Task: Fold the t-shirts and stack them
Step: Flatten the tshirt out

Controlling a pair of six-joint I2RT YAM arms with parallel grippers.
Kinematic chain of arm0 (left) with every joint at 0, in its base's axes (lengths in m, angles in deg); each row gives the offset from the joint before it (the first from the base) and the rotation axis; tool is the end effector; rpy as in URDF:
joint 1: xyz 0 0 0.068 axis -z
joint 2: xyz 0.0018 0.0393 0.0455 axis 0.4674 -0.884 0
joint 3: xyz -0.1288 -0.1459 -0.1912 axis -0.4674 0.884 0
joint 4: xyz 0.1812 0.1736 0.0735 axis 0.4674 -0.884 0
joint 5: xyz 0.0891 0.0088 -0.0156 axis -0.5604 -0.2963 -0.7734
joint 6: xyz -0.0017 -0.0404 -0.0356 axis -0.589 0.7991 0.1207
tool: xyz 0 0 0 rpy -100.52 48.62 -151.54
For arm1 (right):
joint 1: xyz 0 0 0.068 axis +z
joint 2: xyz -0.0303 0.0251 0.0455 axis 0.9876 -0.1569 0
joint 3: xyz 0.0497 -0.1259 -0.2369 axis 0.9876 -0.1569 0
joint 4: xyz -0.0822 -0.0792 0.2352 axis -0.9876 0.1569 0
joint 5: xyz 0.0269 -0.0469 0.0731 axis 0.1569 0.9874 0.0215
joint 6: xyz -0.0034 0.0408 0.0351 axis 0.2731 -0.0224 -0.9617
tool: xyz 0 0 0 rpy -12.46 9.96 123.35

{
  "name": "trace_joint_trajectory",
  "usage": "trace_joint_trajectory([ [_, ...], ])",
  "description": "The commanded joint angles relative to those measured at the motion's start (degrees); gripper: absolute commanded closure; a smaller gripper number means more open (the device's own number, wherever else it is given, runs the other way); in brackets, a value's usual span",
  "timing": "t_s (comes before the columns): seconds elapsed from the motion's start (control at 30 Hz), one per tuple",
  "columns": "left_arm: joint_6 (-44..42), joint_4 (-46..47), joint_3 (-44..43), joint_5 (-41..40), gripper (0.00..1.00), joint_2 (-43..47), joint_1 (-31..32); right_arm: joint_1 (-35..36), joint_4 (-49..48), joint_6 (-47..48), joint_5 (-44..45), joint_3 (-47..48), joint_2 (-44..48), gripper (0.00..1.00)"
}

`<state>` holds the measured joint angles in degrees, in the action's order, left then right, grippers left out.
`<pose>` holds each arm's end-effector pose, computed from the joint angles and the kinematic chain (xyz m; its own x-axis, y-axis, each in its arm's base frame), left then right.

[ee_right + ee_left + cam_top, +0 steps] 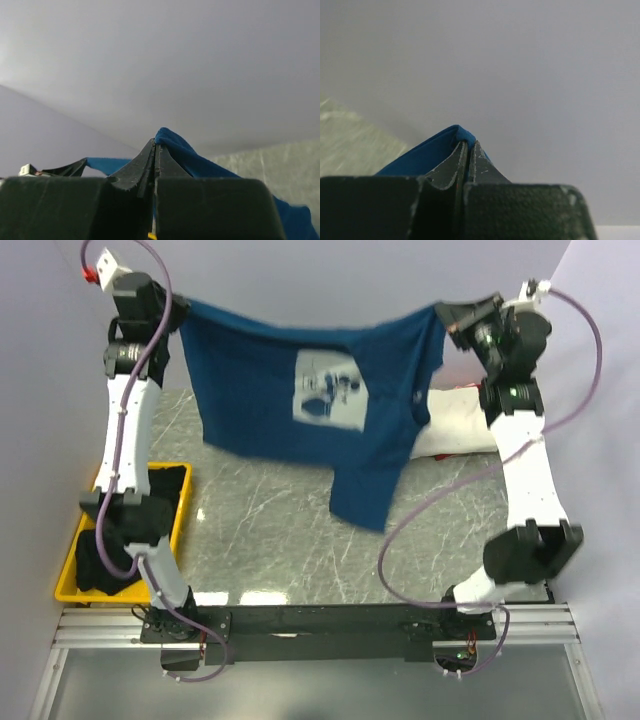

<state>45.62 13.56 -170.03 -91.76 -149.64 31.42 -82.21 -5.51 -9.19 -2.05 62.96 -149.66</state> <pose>0.3890 -0.0162 0.5133 0.0541 -0.7262 -0.6854 -0.1761 0.6687 -0.7224 0.3369 0.0036 0.5001 -0.1195 0.7610 -0.6377 -0.3094 0.5818 0.7522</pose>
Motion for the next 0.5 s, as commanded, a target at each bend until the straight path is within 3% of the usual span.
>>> trace_joint_trajectory([
  [0.0,-0.4,6.0,-14.0,8.8,1.00,-4.1,-3.1,-1.0,-10.2,-2.0,-3.1,13.2,-4.0,1.00],
  [0.1,0.2,11.1,-8.0,11.0,1.00,-0.1,-5.4,-1.6,-11.7,-3.5,-4.9,17.4,-6.5,1.00],
  [0.2,0.2,14.4,3.6,11.0,1.00,6.3,-6.4,-2.2,-13.6,-4.8,-5.5,13.1,-4.5,1.00],
  [0.33,0.1,14.4,17.3,11.0,1.00,13.0,-6.5,-3.0,-15.4,-5.9,-6.4,-3.9,1.0,1.00],
  [0.47,3.8,17.0,40.6,11.8,1.00,21.0,-6.5,-4.4,-16.1,-6.8,-8.5,-20.1,8.9,1.00],
])
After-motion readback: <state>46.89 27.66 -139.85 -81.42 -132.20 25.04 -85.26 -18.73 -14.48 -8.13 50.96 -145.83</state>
